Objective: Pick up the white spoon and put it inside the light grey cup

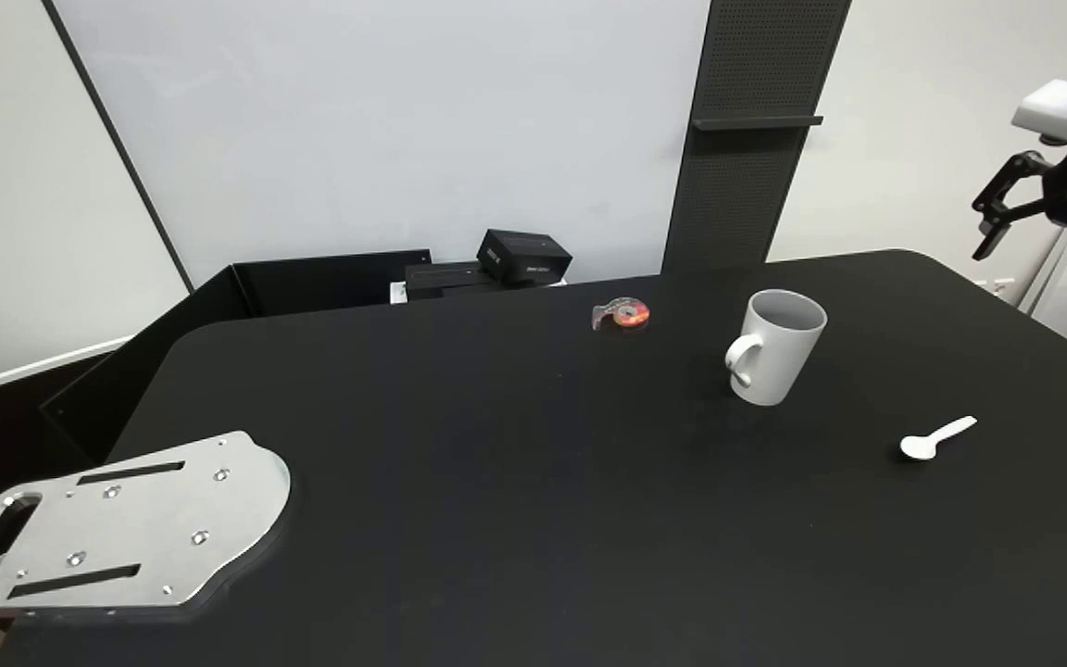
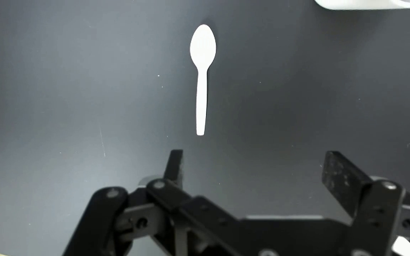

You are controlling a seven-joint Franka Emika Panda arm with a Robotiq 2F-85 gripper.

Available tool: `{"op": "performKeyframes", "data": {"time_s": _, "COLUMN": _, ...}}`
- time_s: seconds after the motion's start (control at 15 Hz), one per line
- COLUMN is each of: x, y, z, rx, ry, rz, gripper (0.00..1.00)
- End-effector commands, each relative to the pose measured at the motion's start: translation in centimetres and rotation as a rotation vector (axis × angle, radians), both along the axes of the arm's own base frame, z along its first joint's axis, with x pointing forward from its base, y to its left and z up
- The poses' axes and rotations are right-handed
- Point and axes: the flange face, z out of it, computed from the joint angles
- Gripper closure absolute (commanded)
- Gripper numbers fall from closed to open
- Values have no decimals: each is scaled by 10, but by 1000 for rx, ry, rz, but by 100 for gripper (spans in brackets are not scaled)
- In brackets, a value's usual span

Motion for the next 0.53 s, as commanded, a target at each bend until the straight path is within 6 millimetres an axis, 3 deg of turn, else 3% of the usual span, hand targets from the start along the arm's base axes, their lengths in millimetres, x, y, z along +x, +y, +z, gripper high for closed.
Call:
{"op": "performKeyframes", "data": {"time_s": 0.0, "x": 3, "y": -4, "z": -12, "rx": 18, "ry": 6, "rz": 20, "gripper": 0}}
{"op": "performKeyframes", "data": {"time_s": 0.47, "x": 2, "y": -17, "z": -48, "rx": 26, "ry": -25, "rz": 51, "gripper": 0}}
